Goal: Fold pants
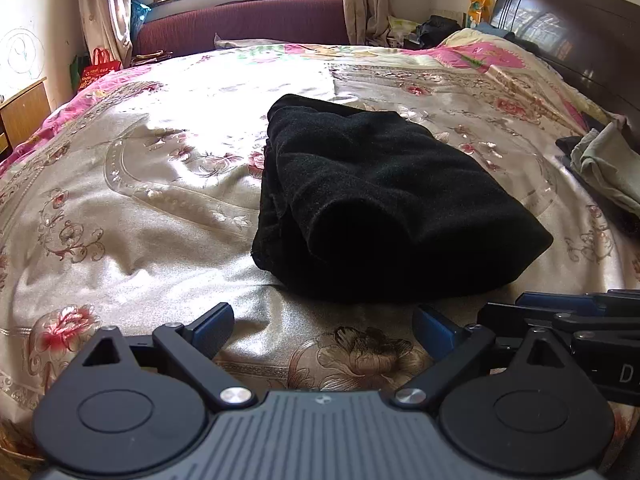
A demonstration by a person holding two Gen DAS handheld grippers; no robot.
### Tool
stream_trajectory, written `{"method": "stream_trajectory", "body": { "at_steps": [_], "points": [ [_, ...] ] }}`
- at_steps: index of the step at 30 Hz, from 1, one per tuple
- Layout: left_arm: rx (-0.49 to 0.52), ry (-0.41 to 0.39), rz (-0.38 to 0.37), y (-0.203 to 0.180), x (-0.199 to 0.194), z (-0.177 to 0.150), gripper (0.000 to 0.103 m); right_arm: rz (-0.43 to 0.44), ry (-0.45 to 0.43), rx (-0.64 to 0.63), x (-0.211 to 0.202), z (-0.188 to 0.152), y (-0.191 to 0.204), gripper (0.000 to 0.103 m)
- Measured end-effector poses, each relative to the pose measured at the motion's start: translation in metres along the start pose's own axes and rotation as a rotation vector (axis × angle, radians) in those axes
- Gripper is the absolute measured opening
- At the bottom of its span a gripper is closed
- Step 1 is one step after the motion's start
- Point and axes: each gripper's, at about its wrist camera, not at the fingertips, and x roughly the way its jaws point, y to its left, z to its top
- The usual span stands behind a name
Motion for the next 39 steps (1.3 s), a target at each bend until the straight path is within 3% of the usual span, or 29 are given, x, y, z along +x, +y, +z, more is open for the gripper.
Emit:
{"method": "stream_trajectory", "body": {
  "at_steps": [39],
  "points": [
    [0.049, -0.002, 0.047, -0.0059, 0.0032, -0.0066, 0.103, 0.007, 0.04, 0.024, 0.0101, -0.0097, -0.0044, 0.04]
  ]
}}
